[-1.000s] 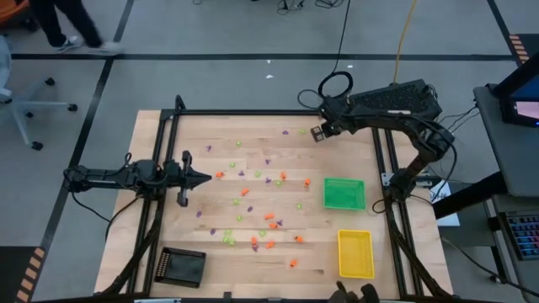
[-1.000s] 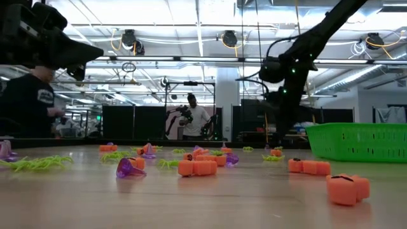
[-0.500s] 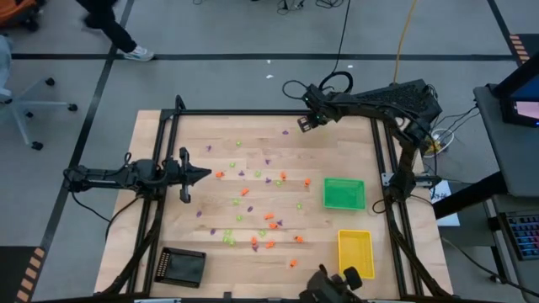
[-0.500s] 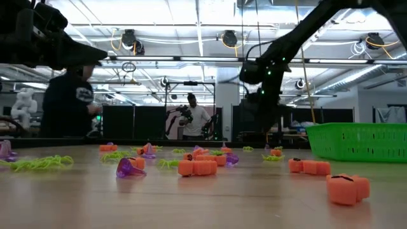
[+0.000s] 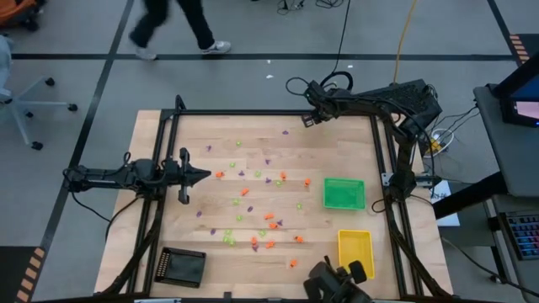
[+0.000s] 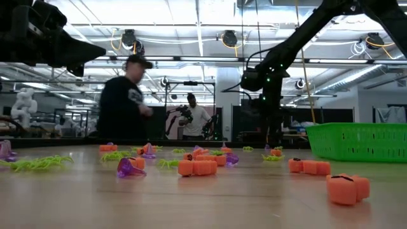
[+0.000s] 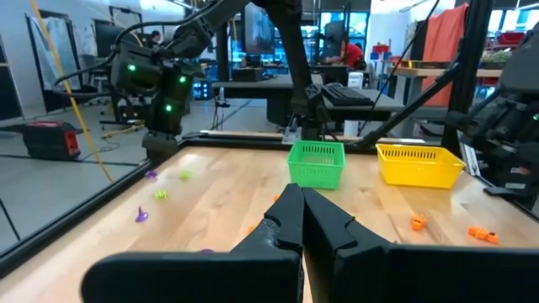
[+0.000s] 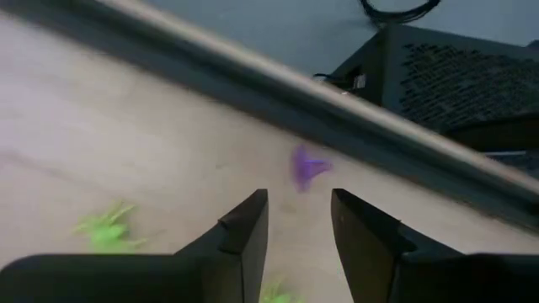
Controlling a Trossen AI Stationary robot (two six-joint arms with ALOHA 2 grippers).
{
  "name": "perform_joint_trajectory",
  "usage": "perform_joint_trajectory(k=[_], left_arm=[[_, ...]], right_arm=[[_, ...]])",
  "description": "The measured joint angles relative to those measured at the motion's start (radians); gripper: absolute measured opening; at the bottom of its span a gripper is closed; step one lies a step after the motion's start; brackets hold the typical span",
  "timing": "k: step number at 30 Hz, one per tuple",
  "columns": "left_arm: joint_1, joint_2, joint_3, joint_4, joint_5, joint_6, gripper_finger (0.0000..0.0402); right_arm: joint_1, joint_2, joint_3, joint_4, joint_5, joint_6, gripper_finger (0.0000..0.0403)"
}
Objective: Sort Halloween decoration
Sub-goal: Put the purple witch hat toy into the black bin
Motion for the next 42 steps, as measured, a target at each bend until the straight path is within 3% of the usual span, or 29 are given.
perform_joint_trajectory(k=[26, 42], left_arm=[[0.000, 0.000, 0.003, 0.059, 0.003, 0.011, 0.0000], [0.000, 0.000, 0.004, 0.063, 0.003, 0.011, 0.0000]], right_arm=[[-0.013, 0.053, 0.000, 0.058, -0.023, -0.037, 0.0120], [-0.013, 0.053, 0.000, 0.046, -0.028, -0.035, 0.0077]])
